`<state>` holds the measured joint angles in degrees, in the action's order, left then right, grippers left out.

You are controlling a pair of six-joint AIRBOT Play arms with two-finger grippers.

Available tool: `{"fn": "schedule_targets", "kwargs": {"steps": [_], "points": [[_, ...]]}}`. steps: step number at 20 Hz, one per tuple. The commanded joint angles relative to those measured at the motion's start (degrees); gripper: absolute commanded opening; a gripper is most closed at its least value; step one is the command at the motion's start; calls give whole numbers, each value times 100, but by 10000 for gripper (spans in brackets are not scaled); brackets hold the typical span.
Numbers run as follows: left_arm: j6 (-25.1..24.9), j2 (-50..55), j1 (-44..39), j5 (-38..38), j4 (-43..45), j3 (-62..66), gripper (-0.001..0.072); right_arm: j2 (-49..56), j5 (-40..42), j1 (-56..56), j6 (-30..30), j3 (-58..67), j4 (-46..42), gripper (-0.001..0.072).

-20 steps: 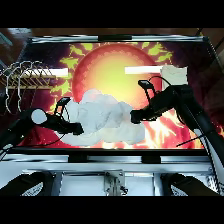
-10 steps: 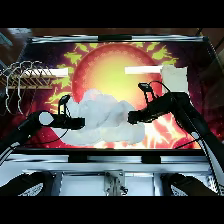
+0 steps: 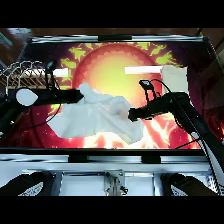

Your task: Fold the shirts.

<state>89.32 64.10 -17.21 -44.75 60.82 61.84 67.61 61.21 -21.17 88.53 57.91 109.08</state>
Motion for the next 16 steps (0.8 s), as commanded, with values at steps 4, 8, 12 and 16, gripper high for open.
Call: {"fn": "schedule_targets", "kwargs": {"steps": [4, 8, 12, 16], "points": [[-17, 538, 264, -195, 4, 350, 47, -4, -654, -2, -7, 0, 160, 570], [-20, 1257, 267, -1091, 271, 350, 47, 101, -1023, -2, -385, 0, 201, 570], [-114, 1366, 291, -1187, 260, 358, 47, 780, -1412, -2, -232, 0, 212, 588], [-409, 1296, 295, -1185, 243, 374, 46, 1342, -1670, -9, 470, 103, 649, 588]]}}
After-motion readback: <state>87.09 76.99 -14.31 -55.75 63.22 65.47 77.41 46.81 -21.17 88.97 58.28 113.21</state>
